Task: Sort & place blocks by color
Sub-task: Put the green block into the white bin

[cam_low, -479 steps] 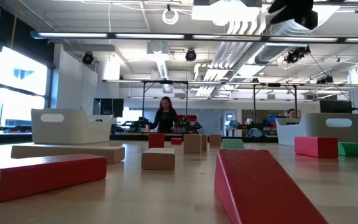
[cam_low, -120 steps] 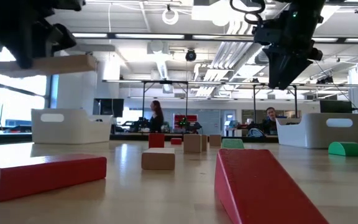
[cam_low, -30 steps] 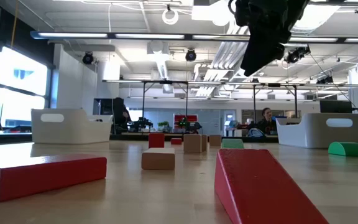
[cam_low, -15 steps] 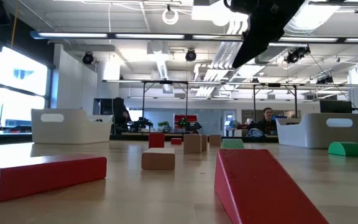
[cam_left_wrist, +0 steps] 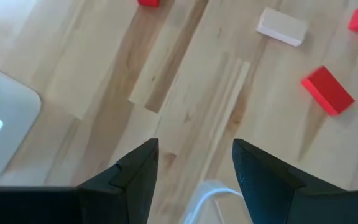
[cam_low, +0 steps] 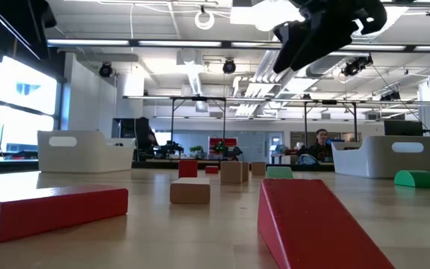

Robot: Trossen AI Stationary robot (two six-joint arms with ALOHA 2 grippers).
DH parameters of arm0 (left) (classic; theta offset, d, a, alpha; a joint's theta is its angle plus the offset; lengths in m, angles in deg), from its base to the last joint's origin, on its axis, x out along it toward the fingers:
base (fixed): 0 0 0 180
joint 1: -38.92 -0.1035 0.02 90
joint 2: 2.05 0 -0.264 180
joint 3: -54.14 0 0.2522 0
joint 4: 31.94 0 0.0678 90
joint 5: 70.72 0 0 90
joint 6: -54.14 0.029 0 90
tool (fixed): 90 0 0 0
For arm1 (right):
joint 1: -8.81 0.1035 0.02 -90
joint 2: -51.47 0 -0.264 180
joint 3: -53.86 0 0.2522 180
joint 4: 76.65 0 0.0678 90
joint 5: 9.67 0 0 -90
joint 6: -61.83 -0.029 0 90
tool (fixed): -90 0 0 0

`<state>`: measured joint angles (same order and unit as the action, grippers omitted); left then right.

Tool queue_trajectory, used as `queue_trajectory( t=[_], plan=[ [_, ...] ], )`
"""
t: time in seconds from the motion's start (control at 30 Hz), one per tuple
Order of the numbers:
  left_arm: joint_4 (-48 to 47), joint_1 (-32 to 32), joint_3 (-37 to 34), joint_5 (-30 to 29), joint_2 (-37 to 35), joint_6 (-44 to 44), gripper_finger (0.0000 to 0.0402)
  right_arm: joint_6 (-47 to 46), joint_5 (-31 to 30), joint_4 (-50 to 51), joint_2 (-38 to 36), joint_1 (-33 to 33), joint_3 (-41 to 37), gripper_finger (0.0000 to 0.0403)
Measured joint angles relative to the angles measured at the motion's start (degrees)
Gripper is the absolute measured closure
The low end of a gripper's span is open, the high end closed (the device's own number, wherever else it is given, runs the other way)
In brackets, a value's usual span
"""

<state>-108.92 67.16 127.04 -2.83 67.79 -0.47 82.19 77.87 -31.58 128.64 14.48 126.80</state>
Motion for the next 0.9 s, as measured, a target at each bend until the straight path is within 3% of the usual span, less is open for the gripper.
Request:
queue_trajectory(
  t=[0.13, 0.6, 0.9],
  plan=[
    [-0.01, -1.36, 0.00, -0.01, -0.04, 1.31, 0.0211, -2.53, -0.42, 0.03, 0.00, 0.00, 0.00, 0.0208],
    [-0.01, -2.13, 0.00, -1.46, -0.04, 4.23, 0.0211, -37.30, 0.15, 3.61, 0.02, 3.49, 0.00, 0.0208],
    [0.00, -2.13, 0.00, -1.76, -0.04, 5.82, 0.0211, -56.05, 4.33, 3.61, 0.02, 8.42, 0.00, 0.0208]
  ],
)
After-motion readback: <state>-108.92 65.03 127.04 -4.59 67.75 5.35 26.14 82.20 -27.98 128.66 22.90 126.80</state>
